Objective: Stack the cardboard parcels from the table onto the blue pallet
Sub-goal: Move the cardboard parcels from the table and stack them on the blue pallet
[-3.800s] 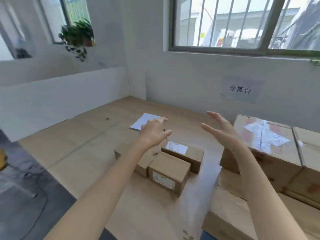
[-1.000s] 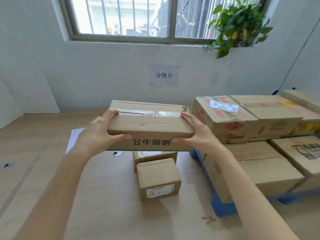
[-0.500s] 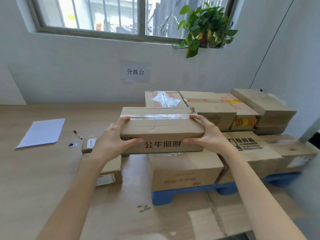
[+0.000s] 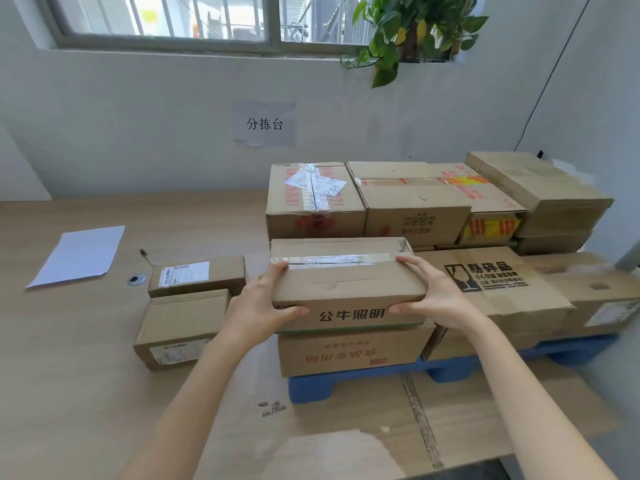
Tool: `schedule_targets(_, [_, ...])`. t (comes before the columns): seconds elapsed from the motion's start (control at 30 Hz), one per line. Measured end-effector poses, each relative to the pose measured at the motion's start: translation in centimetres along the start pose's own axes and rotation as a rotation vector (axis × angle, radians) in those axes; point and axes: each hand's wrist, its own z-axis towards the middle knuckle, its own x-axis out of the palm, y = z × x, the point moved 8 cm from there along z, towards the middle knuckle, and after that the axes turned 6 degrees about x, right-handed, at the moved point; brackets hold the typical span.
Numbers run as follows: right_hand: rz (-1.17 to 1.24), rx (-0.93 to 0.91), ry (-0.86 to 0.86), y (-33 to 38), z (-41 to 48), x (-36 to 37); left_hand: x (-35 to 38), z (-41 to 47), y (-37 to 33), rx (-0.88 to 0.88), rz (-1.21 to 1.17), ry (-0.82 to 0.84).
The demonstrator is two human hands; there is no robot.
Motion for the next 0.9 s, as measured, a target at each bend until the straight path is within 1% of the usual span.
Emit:
schedule_targets(0.5, [-0.012,-0.013,0.010,-1.1,0.1,0.6,1.4,-1.2,-0.4,-0.026,0.027,-0.034])
schedule_targets(0.73, [-0.056,0.018,0.003,-1.1,-0.4,0.5,1.7,-1.4,-0.5,-0.026,-0.008,-0.020])
schedule_targets(0.9, [-0.018,0.083,-0.047,-0.1,-1.0,0.1,1.1,-1.7,-0.2,-0.015,-0.025,0.046])
